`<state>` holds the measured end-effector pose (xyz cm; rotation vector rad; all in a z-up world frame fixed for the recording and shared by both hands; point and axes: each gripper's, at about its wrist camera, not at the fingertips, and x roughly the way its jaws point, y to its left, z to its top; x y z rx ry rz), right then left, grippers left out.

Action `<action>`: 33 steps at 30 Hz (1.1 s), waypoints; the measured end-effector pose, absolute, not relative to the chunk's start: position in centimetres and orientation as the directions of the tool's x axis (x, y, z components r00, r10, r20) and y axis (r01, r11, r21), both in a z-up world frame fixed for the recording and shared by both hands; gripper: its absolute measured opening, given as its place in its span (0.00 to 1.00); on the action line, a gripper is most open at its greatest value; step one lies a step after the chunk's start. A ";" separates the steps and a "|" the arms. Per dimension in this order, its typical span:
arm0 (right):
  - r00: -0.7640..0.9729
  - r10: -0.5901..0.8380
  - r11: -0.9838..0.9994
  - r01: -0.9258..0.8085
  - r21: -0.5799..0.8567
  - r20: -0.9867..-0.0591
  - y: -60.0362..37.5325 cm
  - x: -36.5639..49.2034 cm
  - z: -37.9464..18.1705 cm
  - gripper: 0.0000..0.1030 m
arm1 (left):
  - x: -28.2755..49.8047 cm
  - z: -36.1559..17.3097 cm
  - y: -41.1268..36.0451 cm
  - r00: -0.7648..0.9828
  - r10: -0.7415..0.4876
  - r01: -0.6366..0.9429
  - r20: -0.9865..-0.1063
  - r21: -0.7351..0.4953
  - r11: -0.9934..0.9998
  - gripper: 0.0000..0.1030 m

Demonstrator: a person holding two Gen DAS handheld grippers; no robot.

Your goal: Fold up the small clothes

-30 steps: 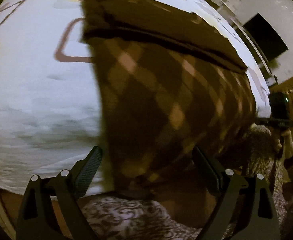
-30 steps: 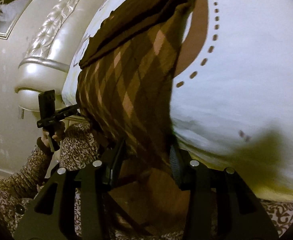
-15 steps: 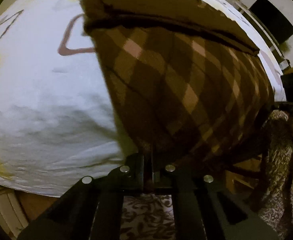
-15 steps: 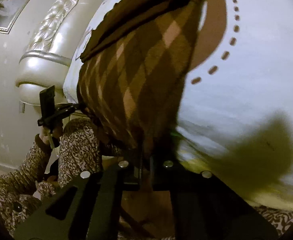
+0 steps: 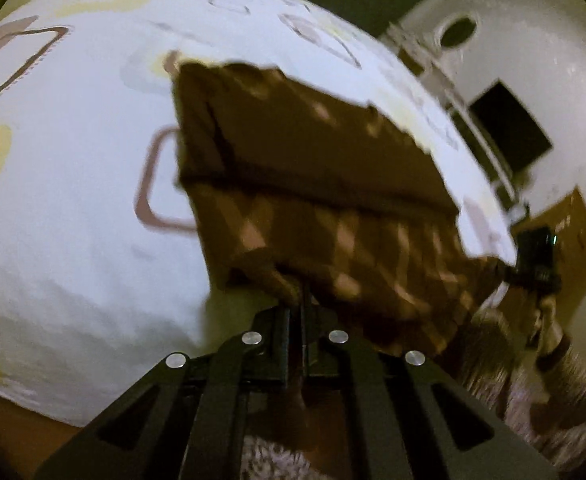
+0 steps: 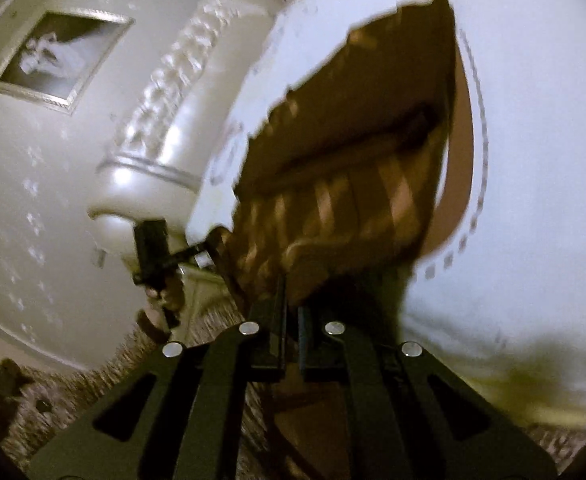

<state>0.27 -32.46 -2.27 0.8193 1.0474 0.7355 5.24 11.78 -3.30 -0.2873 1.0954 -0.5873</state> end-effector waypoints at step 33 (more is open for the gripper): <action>0.240 0.753 0.640 -0.050 0.767 -0.612 -35.6 -1.5 -5.3 0.33 | 2.2 -7.7 13.3 0.210 -0.466 0.329 -0.859 -0.387 0.861 0.50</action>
